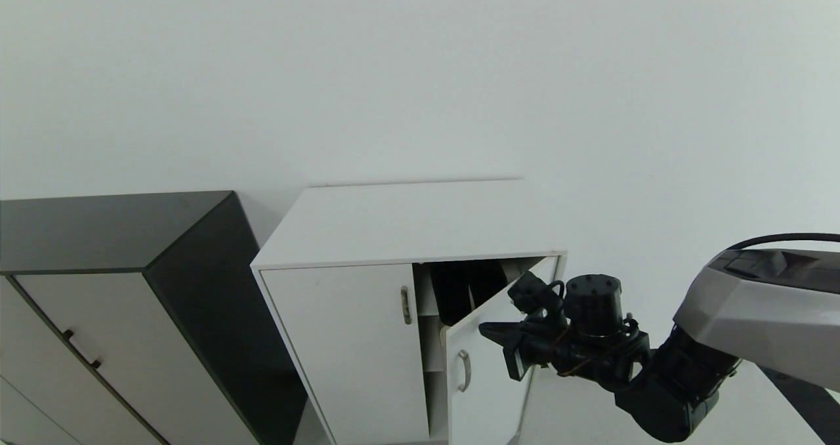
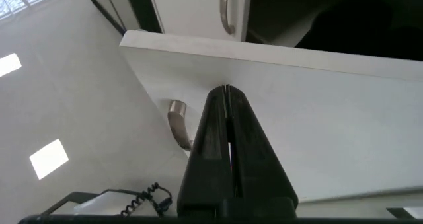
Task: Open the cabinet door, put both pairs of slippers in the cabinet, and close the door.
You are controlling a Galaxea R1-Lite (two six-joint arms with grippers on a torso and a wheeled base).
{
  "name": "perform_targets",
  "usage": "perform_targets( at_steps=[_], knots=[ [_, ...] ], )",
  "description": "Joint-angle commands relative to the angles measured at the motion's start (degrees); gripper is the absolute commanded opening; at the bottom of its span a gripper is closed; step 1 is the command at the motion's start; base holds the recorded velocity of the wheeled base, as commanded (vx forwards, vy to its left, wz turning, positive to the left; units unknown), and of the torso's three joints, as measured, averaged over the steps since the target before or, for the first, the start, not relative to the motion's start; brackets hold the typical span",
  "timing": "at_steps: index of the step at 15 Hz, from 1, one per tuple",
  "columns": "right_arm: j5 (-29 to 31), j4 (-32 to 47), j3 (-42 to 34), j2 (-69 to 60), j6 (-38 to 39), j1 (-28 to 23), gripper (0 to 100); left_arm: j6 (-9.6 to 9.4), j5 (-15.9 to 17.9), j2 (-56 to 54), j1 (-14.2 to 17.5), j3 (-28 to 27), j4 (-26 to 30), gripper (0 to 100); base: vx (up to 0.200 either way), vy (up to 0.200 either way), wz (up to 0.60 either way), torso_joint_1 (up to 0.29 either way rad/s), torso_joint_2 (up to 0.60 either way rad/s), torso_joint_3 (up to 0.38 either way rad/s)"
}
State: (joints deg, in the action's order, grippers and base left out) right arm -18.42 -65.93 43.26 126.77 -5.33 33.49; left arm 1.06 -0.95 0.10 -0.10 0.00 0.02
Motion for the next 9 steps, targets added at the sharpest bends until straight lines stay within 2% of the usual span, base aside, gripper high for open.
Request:
perform_targets(
  at_steps=[1, 9],
  knots=[
    [-0.04, 0.18, 2.79, 2.08, 0.05, -0.09, 0, -0.01, -0.02, 0.08, 0.01, 0.00, -0.02, 0, 0.000, 0.000, 0.00, 0.000, 0.00, 0.000],
    [0.14, 8.62, 17.64, 6.65, 1.72, -2.29, 0, -0.01, -0.02, 0.08, 0.01, 0.00, -0.02, 0, 0.000, 0.000, 0.00, 0.000, 0.00, 0.000]
  ],
)
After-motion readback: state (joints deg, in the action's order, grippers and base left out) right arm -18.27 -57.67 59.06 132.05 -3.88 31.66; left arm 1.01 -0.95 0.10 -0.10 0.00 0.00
